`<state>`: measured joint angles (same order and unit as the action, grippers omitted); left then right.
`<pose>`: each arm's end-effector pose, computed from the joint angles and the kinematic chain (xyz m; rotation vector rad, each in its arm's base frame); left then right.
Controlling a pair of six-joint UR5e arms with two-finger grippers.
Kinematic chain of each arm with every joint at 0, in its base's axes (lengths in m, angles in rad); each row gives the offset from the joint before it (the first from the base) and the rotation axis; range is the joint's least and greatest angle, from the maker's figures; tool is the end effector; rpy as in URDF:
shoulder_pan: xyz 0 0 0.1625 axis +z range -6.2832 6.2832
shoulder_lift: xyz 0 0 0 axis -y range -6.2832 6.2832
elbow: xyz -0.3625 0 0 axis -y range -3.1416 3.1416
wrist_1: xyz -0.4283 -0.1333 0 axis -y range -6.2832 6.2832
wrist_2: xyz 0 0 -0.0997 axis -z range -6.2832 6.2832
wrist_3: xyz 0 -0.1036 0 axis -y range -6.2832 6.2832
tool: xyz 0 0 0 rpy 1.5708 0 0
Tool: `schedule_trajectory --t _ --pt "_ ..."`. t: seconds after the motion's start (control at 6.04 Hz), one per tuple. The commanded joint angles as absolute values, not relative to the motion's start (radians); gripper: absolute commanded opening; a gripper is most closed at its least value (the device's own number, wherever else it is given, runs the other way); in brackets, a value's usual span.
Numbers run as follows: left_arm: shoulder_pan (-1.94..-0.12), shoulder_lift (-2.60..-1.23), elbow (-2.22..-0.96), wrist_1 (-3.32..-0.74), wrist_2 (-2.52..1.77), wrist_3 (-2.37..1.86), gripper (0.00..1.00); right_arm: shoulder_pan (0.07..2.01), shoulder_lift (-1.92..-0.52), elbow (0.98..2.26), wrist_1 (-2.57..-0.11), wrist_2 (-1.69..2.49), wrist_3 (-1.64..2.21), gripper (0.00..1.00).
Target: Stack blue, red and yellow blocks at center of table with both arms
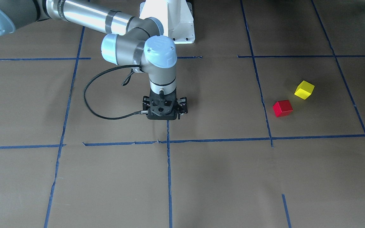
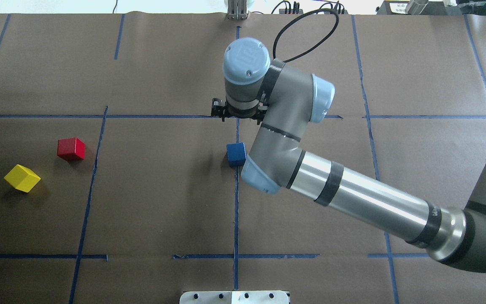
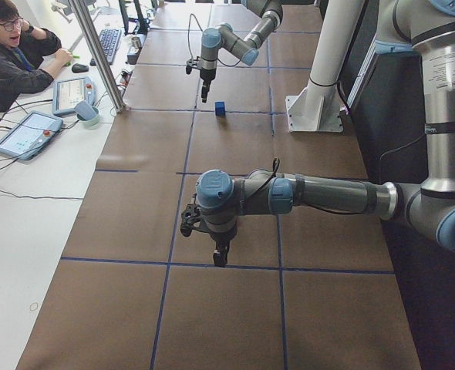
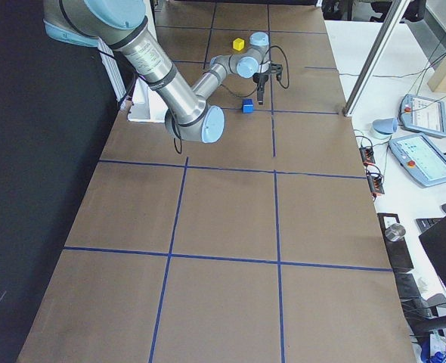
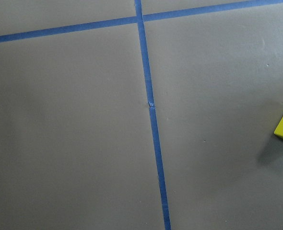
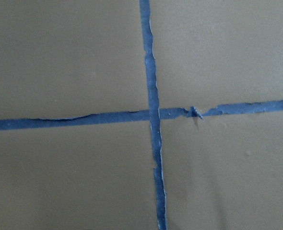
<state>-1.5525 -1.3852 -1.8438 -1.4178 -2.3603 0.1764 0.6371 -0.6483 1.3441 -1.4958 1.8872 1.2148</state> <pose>-0.0514 -0.4555 0.5607 0.0004 0.7925 0.1585 -0.5490 -0.5320 0.1080 0.0999 -0.8153 0.1432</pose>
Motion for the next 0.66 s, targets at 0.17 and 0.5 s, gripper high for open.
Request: schedule_trajectory --t 0.17,0.5 --pt "-1.513 -1.387 -1.852 -1.419 -2.358 0.173 1.0 0.91 -0.859 1.415 -1.503 2.093 0.883 0.99" --pt "-1.506 -1.461 -1.848 -1.442 -2.359 0.173 1.0 1.113 -1.027 1.433 -1.502 2.193 0.507 0.99"
